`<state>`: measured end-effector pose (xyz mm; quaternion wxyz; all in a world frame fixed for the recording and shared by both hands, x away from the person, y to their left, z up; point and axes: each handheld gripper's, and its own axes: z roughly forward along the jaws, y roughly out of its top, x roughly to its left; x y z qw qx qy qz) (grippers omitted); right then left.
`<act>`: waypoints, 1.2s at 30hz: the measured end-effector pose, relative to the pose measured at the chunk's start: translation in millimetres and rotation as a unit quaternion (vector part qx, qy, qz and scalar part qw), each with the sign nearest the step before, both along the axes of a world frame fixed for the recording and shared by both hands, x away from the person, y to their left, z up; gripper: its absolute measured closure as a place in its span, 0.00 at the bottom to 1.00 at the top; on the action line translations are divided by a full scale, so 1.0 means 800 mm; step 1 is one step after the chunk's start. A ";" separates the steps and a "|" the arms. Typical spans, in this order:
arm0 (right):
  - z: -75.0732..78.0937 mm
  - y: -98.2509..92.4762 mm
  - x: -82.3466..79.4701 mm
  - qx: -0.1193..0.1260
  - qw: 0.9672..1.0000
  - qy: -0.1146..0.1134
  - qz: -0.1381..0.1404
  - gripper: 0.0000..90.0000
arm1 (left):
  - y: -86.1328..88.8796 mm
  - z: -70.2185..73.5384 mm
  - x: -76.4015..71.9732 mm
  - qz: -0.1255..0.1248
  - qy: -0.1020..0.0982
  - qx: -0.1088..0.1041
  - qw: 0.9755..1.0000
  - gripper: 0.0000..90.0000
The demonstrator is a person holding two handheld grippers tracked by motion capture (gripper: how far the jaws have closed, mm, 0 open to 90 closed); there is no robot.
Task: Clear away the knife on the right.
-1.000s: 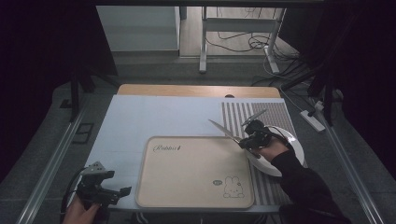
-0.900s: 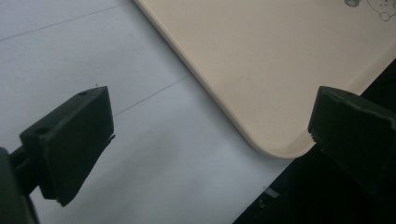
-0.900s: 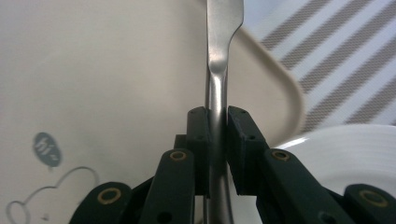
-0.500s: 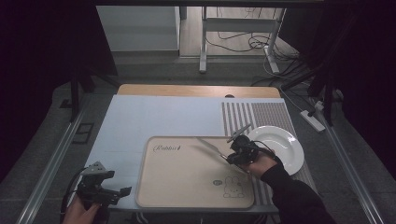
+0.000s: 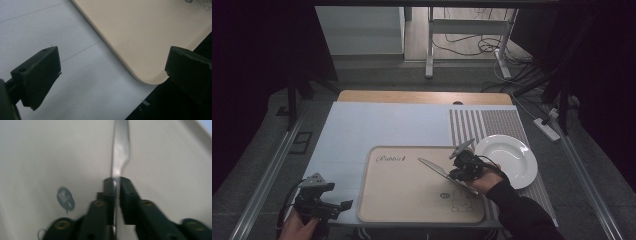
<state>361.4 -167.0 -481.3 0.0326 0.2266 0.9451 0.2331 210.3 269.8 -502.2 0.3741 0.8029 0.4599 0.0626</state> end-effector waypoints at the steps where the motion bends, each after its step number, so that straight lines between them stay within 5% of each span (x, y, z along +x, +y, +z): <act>1: -0.001 0.008 0.003 0.002 1.000 0.002 0.007 1.00 | 0.000 0.000 0.000 0.000 0.000 0.001 1.000 0.01; 7: -0.018 0.062 0.021 -0.002 0.999 0.003 0.043 1.00 | 0.000 0.000 -0.001 0.000 -0.001 0.000 1.000 0.01; 12: -0.026 0.075 0.034 -0.011 0.999 -0.014 0.040 1.00 | 0.000 0.000 -0.001 -0.001 -0.002 0.002 1.000 0.01; 19: -0.024 0.044 0.042 -0.019 1.000 -0.011 0.001 1.00 | -0.001 0.000 -0.001 0.000 -0.002 0.004 1.000 0.01; 36: -0.020 -0.017 0.028 -0.017 0.999 0.013 -0.030 1.00 | -0.002 0.000 0.000 0.000 0.001 0.008 1.000 0.02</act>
